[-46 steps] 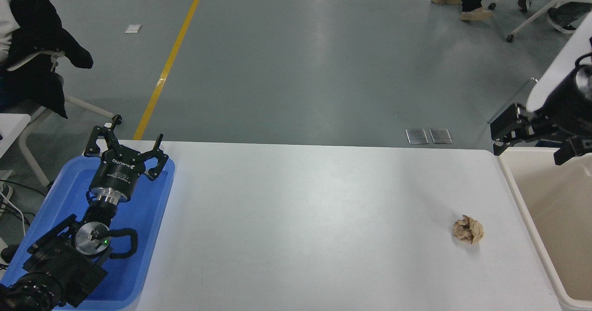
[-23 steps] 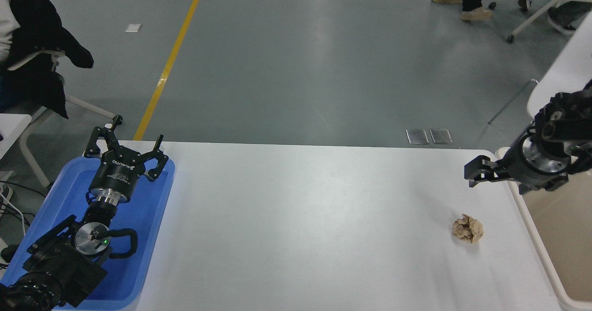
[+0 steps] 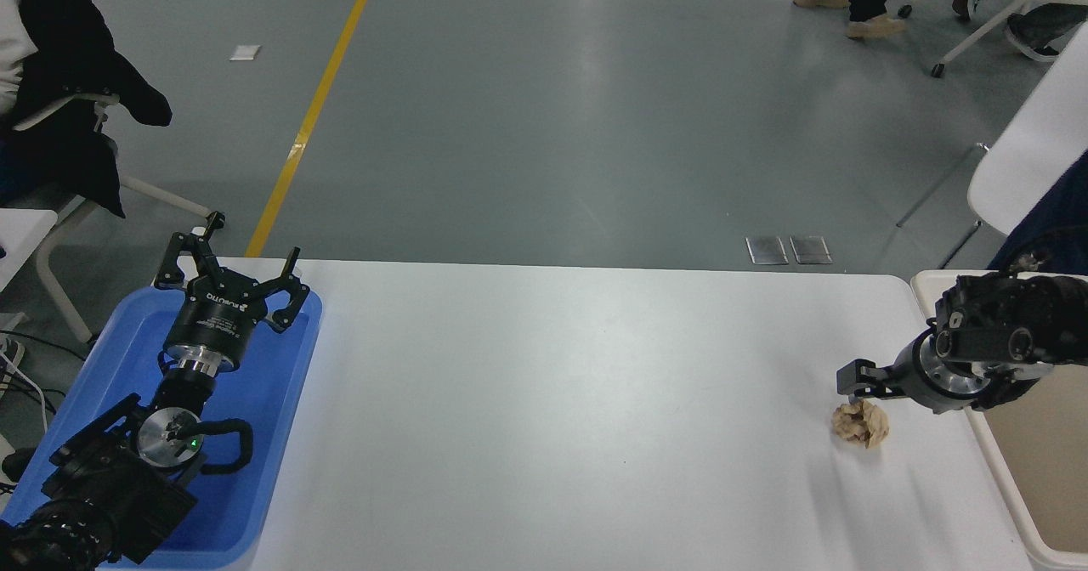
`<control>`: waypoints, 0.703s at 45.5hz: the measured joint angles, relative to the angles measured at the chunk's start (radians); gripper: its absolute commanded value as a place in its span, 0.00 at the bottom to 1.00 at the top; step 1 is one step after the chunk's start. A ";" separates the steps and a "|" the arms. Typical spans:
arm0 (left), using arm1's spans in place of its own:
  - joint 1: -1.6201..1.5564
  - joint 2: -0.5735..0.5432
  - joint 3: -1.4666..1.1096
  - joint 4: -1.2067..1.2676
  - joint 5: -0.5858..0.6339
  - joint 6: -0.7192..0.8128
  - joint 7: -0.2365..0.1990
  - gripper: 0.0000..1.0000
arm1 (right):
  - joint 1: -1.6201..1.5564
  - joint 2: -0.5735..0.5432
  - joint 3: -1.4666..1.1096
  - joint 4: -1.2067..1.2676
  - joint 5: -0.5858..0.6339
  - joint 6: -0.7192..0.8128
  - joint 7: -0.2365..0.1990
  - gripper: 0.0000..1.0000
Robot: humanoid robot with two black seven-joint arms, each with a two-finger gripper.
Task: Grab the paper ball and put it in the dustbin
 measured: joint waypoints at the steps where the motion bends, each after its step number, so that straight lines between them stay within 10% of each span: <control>1: 0.000 0.000 0.000 0.000 0.000 0.000 0.000 1.00 | -0.012 0.003 0.008 -0.008 -0.001 -0.002 0.000 1.00; 32: 0.000 0.000 0.000 0.000 0.000 0.000 0.000 1.00 | -0.181 0.069 0.093 -0.204 -0.005 -0.042 -0.002 1.00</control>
